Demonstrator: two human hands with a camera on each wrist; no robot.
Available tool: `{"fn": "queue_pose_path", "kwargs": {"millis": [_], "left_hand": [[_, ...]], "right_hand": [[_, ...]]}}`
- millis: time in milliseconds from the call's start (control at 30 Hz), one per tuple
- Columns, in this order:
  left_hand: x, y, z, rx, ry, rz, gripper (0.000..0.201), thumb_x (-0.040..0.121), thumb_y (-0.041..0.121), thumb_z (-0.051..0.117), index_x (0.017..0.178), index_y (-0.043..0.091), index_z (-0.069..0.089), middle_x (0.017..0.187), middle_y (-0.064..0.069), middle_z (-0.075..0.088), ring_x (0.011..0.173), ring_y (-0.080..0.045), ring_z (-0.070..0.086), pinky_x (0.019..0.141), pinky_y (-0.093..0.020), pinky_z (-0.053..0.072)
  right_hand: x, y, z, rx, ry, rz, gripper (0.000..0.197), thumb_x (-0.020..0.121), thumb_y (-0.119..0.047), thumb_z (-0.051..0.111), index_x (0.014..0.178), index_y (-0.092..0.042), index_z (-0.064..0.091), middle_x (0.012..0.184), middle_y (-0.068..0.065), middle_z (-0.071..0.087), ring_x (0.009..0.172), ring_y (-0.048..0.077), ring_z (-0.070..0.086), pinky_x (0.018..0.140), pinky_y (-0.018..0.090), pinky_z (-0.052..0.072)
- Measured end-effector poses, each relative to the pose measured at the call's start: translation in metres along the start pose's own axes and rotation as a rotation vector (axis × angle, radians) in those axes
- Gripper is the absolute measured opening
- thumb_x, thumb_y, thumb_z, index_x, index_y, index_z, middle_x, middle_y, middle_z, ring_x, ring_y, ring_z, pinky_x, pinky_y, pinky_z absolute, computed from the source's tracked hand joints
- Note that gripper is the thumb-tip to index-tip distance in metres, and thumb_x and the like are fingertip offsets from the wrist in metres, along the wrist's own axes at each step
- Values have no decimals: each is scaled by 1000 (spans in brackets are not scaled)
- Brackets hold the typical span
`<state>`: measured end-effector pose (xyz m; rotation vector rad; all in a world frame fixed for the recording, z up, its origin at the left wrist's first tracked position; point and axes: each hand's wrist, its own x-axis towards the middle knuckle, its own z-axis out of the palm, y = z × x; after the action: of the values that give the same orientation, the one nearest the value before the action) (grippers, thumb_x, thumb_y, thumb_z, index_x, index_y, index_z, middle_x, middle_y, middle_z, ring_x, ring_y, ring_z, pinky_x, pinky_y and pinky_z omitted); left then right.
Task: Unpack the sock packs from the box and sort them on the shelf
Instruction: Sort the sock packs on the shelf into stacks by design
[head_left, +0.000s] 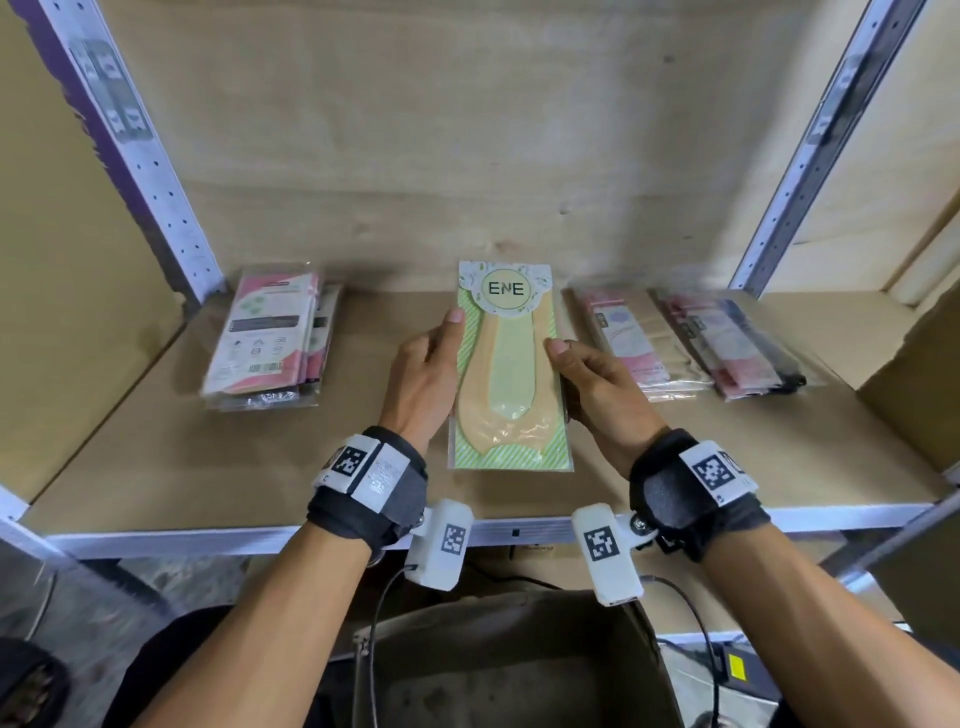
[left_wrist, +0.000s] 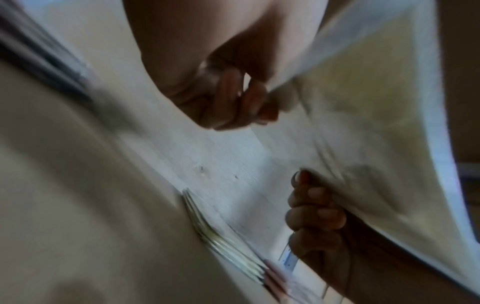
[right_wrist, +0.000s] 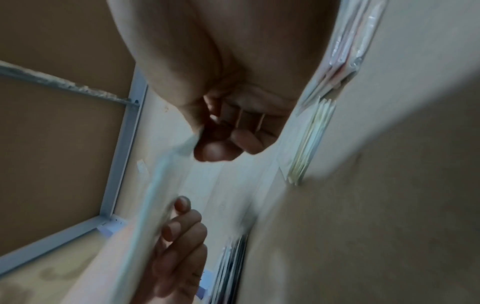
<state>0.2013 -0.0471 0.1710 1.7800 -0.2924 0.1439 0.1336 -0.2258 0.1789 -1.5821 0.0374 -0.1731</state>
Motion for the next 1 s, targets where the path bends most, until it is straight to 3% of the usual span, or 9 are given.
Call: {"fn": "queue_pose_path", "kwargs": {"millis": [67,200,300,367,667,767,833,900,1000], "left_hand": [[-5,1,0,99,-73,44,59,99,60,41,79,8,62,60,-1,51,57,-13,43,56,-28,35],[-10,0,5,197,13,133,52,103,43,49,59,17,39,48,8,36,48,-7,33,45,-18,24],[-6,0,0,187,114,129,53,103,40,49,66,3,48,57,-4,45,55,-11,36,49,-21,28],[-3,1,-5,188,162,128,54,104,39,47,61,7,41,57,-4,42,53,-13,32,46,-20,25],[1,-6,-3,-38,59,-2,62,101,48,48,80,-10,53,68,-10,53,64,-18,47,61,-32,39],[3,-6,-12,58,-32,-20,58,97,58,47,69,8,56,56,-1,59,51,-17,58,51,-23,43],[5,0,-16,67,5,-40,55,97,61,47,79,11,61,65,-4,66,53,-13,65,46,-25,48],[10,5,-21,13,82,-73,55,99,58,46,93,6,64,71,-5,65,50,-8,61,41,-19,46],[17,7,-28,202,169,-18,48,106,47,37,88,7,56,76,-3,52,64,-16,47,42,-8,33]], "right_hand": [[4,1,-2,-6,78,-5,50,103,-31,49,104,19,53,89,18,47,66,28,36,56,32,32],[6,4,-5,66,75,73,40,100,-36,55,106,2,65,93,16,56,80,30,46,63,35,39],[2,5,-9,13,-109,98,46,91,-37,69,101,7,59,86,17,65,70,30,56,57,32,45],[0,6,-11,35,-201,78,37,87,-30,75,96,4,60,79,26,65,58,30,62,60,35,49],[0,10,-11,97,-222,30,23,97,-21,61,91,2,58,78,20,60,58,24,60,58,28,51],[1,9,-15,30,-205,63,27,95,-23,63,87,1,56,79,21,59,62,30,57,60,34,49],[1,7,-18,3,-240,88,38,93,-26,66,90,10,53,85,20,51,69,30,46,62,34,45],[-1,6,-17,-44,-286,112,41,91,-26,69,91,11,53,87,17,44,74,29,36,65,37,37],[-3,6,-13,-109,-362,151,37,90,-31,71,90,4,59,81,13,48,73,28,42,68,32,40]]}}
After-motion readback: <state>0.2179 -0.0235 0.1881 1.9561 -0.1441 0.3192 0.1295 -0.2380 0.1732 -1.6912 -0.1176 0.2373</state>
